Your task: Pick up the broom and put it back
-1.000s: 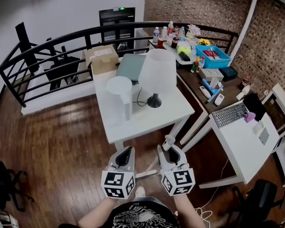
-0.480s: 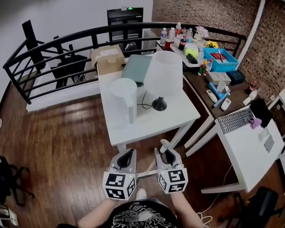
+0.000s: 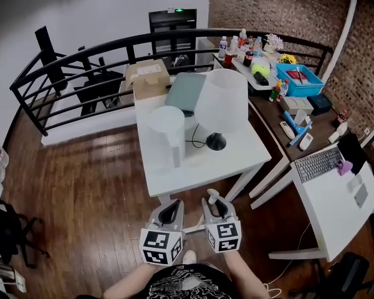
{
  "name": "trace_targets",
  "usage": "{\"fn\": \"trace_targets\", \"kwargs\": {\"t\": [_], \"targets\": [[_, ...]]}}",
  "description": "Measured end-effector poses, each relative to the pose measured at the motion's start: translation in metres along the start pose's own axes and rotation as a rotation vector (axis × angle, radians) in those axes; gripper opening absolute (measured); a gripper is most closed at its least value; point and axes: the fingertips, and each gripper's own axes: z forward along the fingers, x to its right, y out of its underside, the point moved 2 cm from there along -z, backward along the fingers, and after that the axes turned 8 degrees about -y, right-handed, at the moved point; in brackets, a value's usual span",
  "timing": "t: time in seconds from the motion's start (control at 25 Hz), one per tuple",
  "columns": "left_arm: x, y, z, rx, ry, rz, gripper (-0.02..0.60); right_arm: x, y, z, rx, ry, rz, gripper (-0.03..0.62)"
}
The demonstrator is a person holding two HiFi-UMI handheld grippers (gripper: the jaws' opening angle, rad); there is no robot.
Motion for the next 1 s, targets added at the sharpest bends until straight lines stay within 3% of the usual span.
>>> {"fn": "trace_targets", "kwargs": {"t": [0.64,1.0], "targets": [[-0.005,0.008,0.03,-0.05,-0.013,-0.005,0.003,0.021,0.033,0.043,-0.09,-0.031,0.031,0.095],[-0.014,0.008,0.042,-0.062,-0.034,-0.009,0.005,0.023,0.031,0.064,-0.087,-0.047,0.018,0.095]]}}
